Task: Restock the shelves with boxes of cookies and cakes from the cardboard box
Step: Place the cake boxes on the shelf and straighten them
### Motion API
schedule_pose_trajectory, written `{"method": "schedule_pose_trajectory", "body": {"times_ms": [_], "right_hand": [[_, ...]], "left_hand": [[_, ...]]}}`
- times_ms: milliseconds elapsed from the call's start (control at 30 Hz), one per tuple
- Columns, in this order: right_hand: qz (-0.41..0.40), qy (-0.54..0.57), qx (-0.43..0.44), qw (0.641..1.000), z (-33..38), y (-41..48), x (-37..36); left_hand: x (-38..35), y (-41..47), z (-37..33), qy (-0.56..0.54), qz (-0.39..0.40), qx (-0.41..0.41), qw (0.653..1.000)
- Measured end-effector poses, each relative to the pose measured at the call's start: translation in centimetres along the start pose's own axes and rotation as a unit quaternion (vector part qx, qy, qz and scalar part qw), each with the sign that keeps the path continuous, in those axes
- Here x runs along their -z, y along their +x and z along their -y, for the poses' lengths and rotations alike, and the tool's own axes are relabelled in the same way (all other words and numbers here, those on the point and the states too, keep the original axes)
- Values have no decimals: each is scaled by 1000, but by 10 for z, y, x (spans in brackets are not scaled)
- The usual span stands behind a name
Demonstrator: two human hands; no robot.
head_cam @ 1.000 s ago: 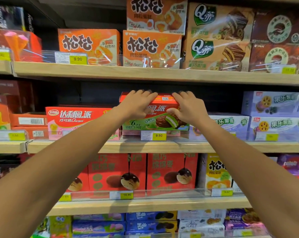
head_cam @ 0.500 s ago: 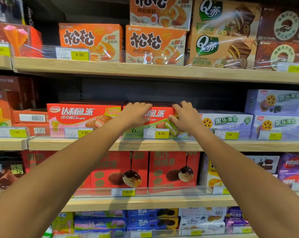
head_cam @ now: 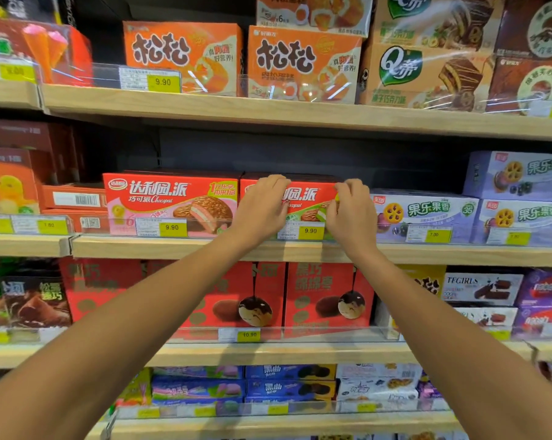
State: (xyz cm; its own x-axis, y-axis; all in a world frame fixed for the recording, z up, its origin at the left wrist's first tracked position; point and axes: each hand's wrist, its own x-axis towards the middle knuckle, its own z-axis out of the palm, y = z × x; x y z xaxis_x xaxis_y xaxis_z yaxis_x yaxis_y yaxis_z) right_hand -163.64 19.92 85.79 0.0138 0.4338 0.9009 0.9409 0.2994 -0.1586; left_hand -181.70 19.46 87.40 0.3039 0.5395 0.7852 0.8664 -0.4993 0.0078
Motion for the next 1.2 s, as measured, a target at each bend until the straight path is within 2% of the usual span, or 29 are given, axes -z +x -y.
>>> {"method": "schedule_pose_trajectory", "body": {"times_ms": [167, 333, 500, 700, 833, 967, 1000, 1100, 1200], "right_hand": [[4, 38, 2, 999, 12, -36, -8], [33, 83, 51, 995, 24, -104, -15], [146, 108, 67, 981, 25, -185, -30], [298, 101, 29, 949, 26, -295, -49], [436, 98, 1, 895, 29, -372, -51], [562, 131, -41, 815, 36, -436, -58], [602, 126, -55, 787, 39, -458, -60], [671, 122, -78, 727, 47, -513, -74], [759, 133, -91, 631, 52, -578, -79]], "left_hand": [[-5, -44, -6, -141, -5, 87, 986], [-19, -111, -9, -202, 32, 138, 969], [-45, -181, -3, -236, 116, 166, 950], [-77, -282, -7, -231, 250, 225, 913], [-95, -365, -13, -193, 398, 258, 859], [-123, -453, -10, -178, 551, 285, 764], [-128, -479, -12, -177, 584, 295, 735], [-147, -536, -12, -170, 639, 321, 678], [-165, -602, -23, -170, 688, 343, 616]]}}
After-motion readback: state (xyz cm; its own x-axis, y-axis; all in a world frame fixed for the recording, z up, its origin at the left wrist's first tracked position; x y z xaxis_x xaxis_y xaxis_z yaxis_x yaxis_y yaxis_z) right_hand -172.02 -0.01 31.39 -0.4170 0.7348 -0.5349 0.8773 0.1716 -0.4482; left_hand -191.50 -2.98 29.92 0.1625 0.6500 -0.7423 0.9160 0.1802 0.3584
